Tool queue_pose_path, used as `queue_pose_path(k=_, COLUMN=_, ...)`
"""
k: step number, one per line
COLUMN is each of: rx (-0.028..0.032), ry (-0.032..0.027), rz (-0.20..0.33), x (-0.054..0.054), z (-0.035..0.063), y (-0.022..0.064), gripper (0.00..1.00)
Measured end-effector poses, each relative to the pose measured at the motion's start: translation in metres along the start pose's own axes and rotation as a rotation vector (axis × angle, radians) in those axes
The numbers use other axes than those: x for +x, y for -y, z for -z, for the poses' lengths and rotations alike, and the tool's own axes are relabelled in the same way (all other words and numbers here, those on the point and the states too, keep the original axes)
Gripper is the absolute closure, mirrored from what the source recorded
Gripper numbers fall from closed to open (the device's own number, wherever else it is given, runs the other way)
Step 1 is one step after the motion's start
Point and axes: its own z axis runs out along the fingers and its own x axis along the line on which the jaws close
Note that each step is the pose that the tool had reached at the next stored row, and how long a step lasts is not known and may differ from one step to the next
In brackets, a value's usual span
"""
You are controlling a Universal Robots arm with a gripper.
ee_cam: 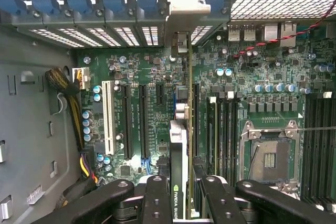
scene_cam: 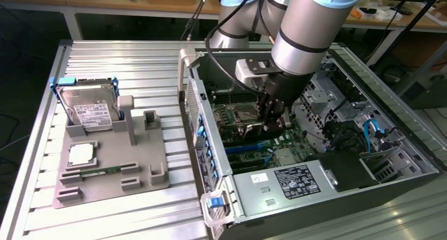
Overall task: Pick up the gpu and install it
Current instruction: 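Insert the gpu into the slot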
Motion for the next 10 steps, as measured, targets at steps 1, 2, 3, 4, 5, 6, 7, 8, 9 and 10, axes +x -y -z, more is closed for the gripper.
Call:
queue_pose_path(k=1, rx=0.0000, ry=-0.0001, rz=0.000, x=0.0000, z=0.0000, y=0.0000, gripper=0.73)
queue_pose_path(k=2, rx=0.0000, ry=-0.0001, rz=0.000, x=0.0000, z=0.0000, y=0.0000, gripper=0.73)
queue_pose_path(k=3, rx=0.0000, ry=0.0000, rz=0.000, x=0.0001, z=0.0000, y=0.0000, gripper=0.73)
queue_pose_path(k=4, rx=0.0000, ry=-0.0001, rz=0.000, x=0.0001, z=-0.0001, y=-0.0001, gripper=0.73)
queue_pose_path(k=5, rx=0.0000, ry=0.0000, rz=0.000, x=0.0002, z=-0.0004, y=-0.0002, gripper=0.73)
queue_pose_path(k=6, rx=0.0000, ry=0.0000, rz=0.000, x=0.0002, z=-0.0006, y=-0.0004, gripper=0.73)
queue_pose_path(k=7, rx=0.0001, ry=0.0001, rz=0.000, x=0.0003, z=-0.0009, y=-0.0006, gripper=0.73)
queue_pose_path(k=8, rx=0.0000, ry=0.0000, rz=0.000, x=0.0005, z=-0.0011, y=-0.0007, gripper=0.73)
queue_pose_path(k=9, rx=0.0001, ry=0.0001, rz=-0.001, x=0.0007, z=-0.0015, y=-0.0008, gripper=0.73)
queue_pose_path(k=10, rx=0.0001, ry=0.0002, rz=-0.001, x=0.0009, z=-0.0018, y=-0.0009, gripper=0.73)
